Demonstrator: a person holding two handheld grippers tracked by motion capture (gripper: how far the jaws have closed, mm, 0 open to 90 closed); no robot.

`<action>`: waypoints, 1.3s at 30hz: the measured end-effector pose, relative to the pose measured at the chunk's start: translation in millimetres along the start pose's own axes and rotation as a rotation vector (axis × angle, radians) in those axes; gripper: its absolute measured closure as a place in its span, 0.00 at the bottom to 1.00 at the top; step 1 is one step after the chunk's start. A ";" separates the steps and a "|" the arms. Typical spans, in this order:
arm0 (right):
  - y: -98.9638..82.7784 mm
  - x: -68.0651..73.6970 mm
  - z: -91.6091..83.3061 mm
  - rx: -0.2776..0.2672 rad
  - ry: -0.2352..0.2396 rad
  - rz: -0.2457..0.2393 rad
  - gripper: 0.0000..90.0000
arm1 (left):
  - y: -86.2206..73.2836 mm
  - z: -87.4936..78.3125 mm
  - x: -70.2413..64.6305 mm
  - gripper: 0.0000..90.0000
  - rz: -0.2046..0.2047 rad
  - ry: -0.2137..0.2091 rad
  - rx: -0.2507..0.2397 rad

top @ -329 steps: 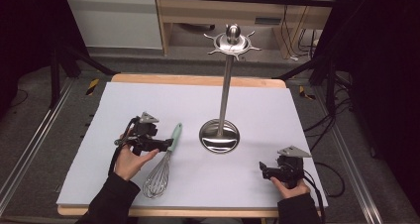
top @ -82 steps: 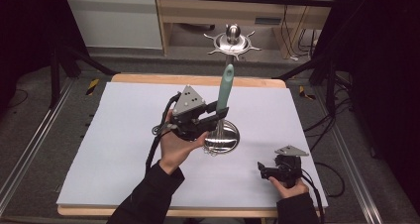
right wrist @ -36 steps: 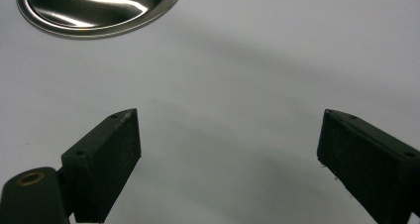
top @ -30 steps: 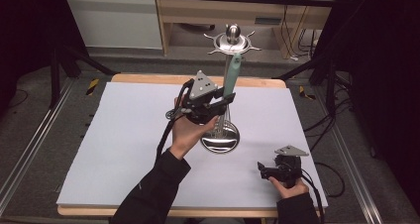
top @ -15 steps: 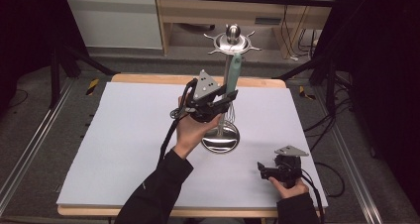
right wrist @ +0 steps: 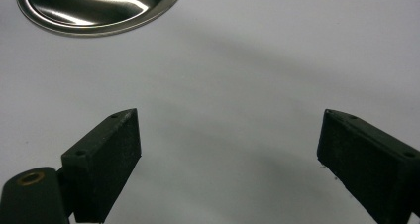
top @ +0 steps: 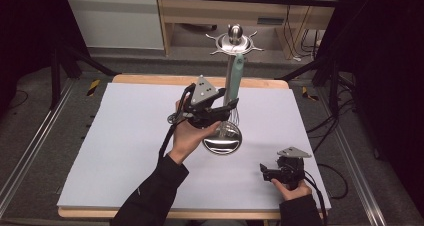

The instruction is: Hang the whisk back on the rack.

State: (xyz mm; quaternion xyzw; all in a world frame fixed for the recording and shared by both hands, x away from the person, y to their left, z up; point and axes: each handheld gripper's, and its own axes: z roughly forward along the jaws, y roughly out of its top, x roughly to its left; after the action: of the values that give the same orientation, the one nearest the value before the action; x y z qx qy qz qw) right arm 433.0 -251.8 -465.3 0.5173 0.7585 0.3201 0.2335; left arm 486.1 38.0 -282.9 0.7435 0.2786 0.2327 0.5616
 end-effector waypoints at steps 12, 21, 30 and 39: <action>-0.5 0.4 0.0 -0.002 0.001 0.001 0.11 | -33.1 -24.1 13.6 0.42 -0.039 -0.012 0.052; -1.2 -0.5 -0.1 -0.005 -0.004 -0.001 0.11 | -67.5 -40.0 26.1 0.41 -0.058 -0.015 0.093; -1.8 -1.5 -1.0 -0.009 -0.006 0.013 0.11 | -100.9 -59.5 41.0 0.39 -0.081 0.014 0.132; -3.1 -4.4 -1.1 -0.009 -0.028 0.021 0.11 | -137.1 -79.0 62.4 0.36 -0.100 0.074 0.190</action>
State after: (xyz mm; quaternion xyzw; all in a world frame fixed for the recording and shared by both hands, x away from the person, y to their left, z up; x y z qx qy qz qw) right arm 431.8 -257.0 -466.7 0.5286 0.7483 0.3185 0.2431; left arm 459.0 165.2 -392.4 0.7695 0.3567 0.2040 0.4889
